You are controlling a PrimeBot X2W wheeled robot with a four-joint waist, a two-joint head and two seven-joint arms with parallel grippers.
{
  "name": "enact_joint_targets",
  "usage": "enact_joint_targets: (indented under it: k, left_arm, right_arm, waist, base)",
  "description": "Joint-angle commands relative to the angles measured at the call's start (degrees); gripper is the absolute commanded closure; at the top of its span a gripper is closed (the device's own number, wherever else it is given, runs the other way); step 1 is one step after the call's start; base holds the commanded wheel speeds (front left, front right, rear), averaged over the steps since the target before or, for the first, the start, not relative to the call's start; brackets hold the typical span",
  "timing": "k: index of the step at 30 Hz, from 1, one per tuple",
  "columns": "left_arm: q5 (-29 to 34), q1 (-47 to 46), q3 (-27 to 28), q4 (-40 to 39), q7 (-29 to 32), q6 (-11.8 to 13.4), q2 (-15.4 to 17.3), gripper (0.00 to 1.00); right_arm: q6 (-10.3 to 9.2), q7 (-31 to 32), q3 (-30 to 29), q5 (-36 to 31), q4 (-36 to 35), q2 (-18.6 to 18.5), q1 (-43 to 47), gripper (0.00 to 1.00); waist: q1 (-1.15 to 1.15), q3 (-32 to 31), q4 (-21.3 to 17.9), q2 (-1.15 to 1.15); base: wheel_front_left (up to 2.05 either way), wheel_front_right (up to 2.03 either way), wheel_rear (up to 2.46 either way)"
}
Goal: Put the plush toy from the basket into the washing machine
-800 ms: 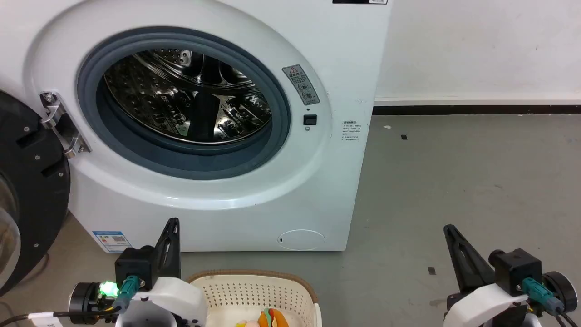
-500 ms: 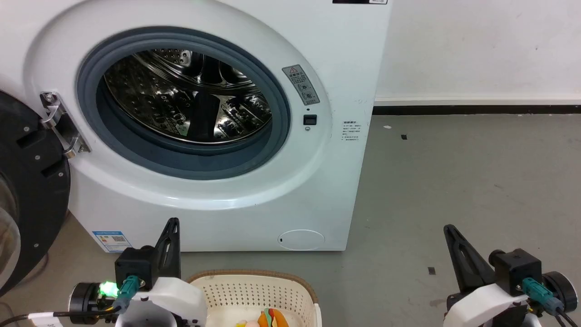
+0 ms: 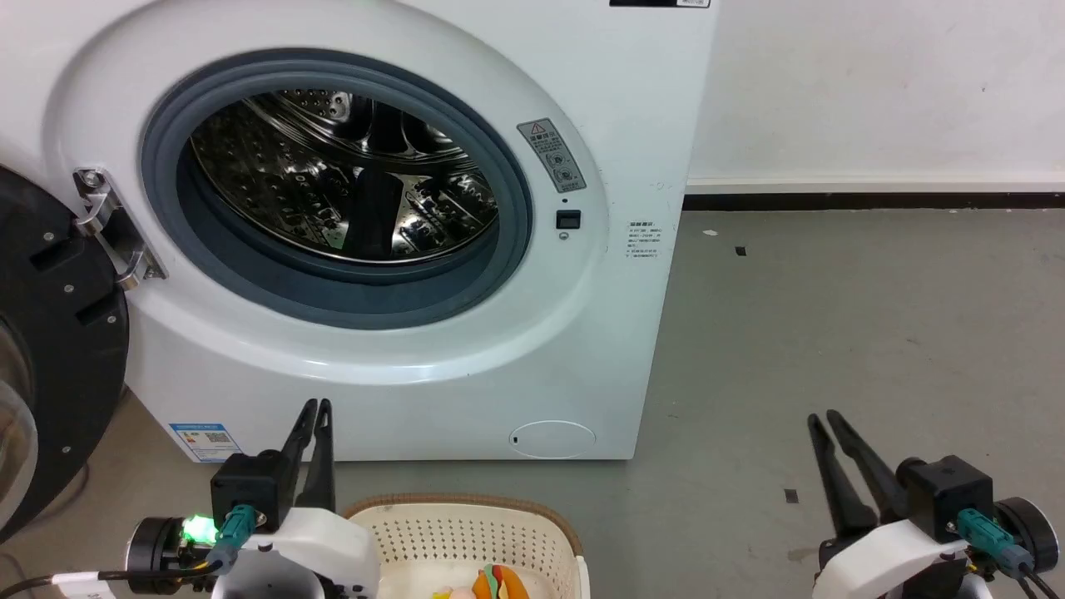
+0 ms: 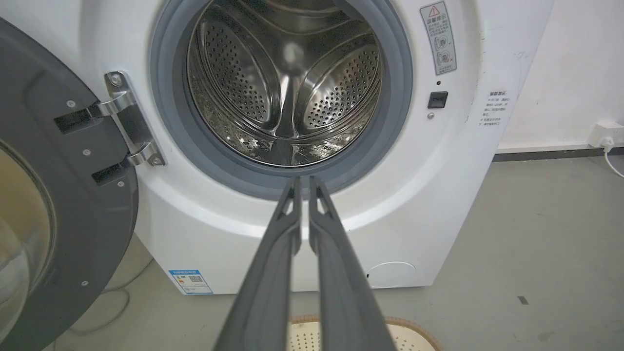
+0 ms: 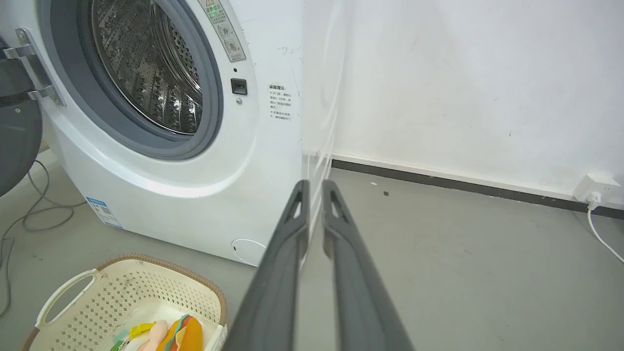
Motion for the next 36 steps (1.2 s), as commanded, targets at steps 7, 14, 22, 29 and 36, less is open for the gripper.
enact_joint_targets:
  k: [7,14,22,29,36]
  left_arm:
    - [-0.15,-0.17,-0.60,0.27,-0.76,0.96,0.00,0.00]
    - [-0.26,-1.18,-1.37,1.09,-1.59,1.51,0.03,0.00]
    - [-0.91,-4.12,-2.41,6.09,-2.55,0.98,0.04,0.00]
    - [-1.47,-7.77,-3.56,13.29,-2.92,0.01,0.04,0.00]
    - [-2.11,-11.86,-4.67,19.91,-1.70,-1.06,0.23,0.00]
  right_arm:
    - [0.00,-0.75,-0.50,1.29,-0.35,0.00,0.05,0.00]
    - [0.00,-1.58,-1.05,2.95,-1.07,0.00,-0.12,0.00]
    - [-0.01,-2.54,-1.43,4.29,-1.91,0.00,-1.01,0.00]
    - [-0.01,-3.37,-1.75,5.64,-2.86,0.00,-2.34,0.00]
    - [-0.01,-4.20,-2.01,7.09,-4.01,0.00,-4.08,0.00]
  waist:
    - [0.00,0.12,-0.01,0.00]
    - [0.00,0.83,0.02,0.00]
    - [0.00,2.92,-0.32,0.00]
    - [0.00,6.02,-1.28,0.00]
    - [0.00,10.22,-2.37,0.00]
  base:
    - [0.00,0.00,0.00]
    - [0.00,0.00,0.00]
    - [0.00,0.00,0.00]
    - [0.00,0.00,0.00]
    - [0.00,0.00,0.00]
